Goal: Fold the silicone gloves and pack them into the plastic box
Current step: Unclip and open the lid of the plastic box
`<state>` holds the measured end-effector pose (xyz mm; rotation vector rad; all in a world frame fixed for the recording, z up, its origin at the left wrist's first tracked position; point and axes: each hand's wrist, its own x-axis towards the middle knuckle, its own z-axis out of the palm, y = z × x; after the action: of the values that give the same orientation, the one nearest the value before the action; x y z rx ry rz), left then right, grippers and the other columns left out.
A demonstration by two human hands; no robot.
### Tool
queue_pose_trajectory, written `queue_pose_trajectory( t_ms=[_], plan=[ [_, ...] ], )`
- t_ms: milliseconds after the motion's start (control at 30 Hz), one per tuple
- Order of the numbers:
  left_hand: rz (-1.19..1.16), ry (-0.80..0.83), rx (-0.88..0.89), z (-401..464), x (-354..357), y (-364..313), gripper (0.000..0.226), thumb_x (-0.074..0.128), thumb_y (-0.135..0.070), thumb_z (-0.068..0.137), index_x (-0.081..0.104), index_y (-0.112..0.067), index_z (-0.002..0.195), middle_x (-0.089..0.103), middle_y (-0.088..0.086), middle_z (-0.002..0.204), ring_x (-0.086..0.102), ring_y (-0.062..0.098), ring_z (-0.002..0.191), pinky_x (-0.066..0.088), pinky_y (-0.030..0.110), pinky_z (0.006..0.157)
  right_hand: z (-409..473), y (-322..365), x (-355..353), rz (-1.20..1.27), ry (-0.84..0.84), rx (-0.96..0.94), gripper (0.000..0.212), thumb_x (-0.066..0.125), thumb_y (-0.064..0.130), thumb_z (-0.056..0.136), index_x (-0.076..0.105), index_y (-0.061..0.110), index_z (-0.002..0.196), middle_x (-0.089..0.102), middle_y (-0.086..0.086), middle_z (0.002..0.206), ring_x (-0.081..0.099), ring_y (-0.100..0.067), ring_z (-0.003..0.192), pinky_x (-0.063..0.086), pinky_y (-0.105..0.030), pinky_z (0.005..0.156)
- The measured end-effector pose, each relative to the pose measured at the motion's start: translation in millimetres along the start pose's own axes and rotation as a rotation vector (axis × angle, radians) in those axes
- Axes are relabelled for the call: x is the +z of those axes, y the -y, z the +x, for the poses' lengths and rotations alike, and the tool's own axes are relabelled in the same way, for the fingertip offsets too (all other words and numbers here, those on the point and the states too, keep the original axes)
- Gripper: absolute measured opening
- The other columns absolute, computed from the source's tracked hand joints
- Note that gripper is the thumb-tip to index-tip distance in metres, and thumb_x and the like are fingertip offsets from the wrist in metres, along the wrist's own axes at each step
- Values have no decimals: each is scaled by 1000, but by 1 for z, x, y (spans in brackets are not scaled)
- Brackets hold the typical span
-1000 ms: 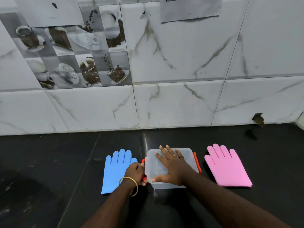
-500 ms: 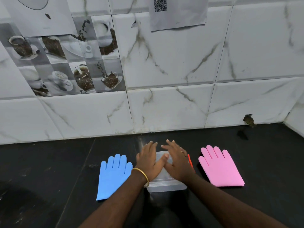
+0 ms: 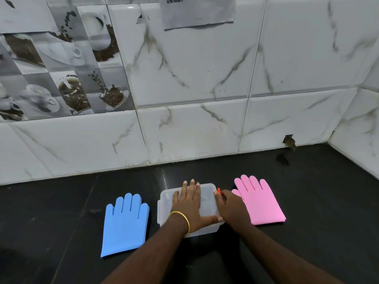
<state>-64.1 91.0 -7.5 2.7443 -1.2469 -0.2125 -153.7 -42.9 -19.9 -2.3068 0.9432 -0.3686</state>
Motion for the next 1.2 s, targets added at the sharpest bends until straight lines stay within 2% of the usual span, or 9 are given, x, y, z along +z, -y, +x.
queue_pose_trajectory(
  t_ms=[200, 433, 700, 833, 933, 1000, 1067, 1133, 1200],
  plan=[
    [-3, -19, -2, 2, 4, 1, 130, 19, -101, 51, -11, -24, 152, -12, -2, 162, -12, 25, 149, -1, 53, 117, 4, -3, 4, -130, 8, -24, 29, 44, 33, 102, 65, 13, 103, 69, -1, 98, 63, -13, 86, 48, -22, 77],
    [-11, -20, -4, 2, 6, 3, 132, 21, -101, 50, -11, -24, 152, -12, -2, 162, -13, 25, 149, -4, 53, 116, 7, -11, 0, 285, 113, 193, 33, 44, 36, 102, 62, 18, 83, 67, 4, 78, 63, -5, 73, 43, -16, 57],
    [-20, -4, 5, 0, 2, 2, 131, 25, -100, 52, -10, -23, 152, -11, -3, 162, -12, 25, 149, -3, 54, 116, -2, -23, 2, 811, 370, 382, 26, 54, 38, 98, 71, 19, 102, 78, -2, 92, 75, -17, 84, 59, -28, 64],
    [-25, -1, 3, 1, 3, 4, 131, 24, -100, 51, -9, -23, 152, -10, -2, 162, -12, 25, 149, -2, 54, 117, -5, -25, 2, 786, 428, 464, 17, 61, 19, 94, 69, 11, 107, 78, -5, 88, 75, -21, 80, 57, -27, 58],
    [-43, -6, 27, 2, 0, 6, 126, 28, -97, 57, -6, -23, 152, -11, -1, 162, -14, 24, 148, 0, 55, 116, -2, -21, -4, 719, 392, 485, 17, 59, 19, 95, 70, 9, 103, 77, -6, 87, 75, -22, 81, 60, -32, 63],
    [-81, -61, 30, -2, -8, 13, 118, 28, -93, 62, -2, -24, 153, -12, -2, 162, -15, 22, 148, 2, 54, 116, 1, -15, -11, 688, 249, 450, 22, 56, 26, 96, 68, 8, 99, 75, -10, 88, 71, -22, 78, 61, -44, 74],
    [-170, -171, -15, -8, -19, 25, 103, 25, -86, 71, 9, -26, 153, -4, -4, 163, -9, 19, 149, 7, 52, 116, 4, -3, -21, 574, 86, 321, 30, 63, 41, 90, 65, 14, 103, 71, -3, 98, 66, -15, 86, 58, -45, 83],
    [-413, -297, -149, -14, -27, 44, 82, 34, -73, 83, 26, -26, 149, 16, -4, 161, 11, 19, 148, 18, 49, 115, 7, 19, -32, 433, 46, 82, 52, 72, 52, 79, 59, 26, 122, 62, 10, 113, 59, -9, 102, 52, -33, 88],
    [-812, -405, -352, -20, -31, 65, 52, 49, -52, 92, 48, -24, 136, 43, 2, 148, 42, 20, 134, 35, 42, 111, 11, 46, -39, 249, 144, -228, 73, 76, 61, 70, 51, 36, 134, 50, 15, 127, 49, -7, 117, 42, -31, 100]
  ],
)
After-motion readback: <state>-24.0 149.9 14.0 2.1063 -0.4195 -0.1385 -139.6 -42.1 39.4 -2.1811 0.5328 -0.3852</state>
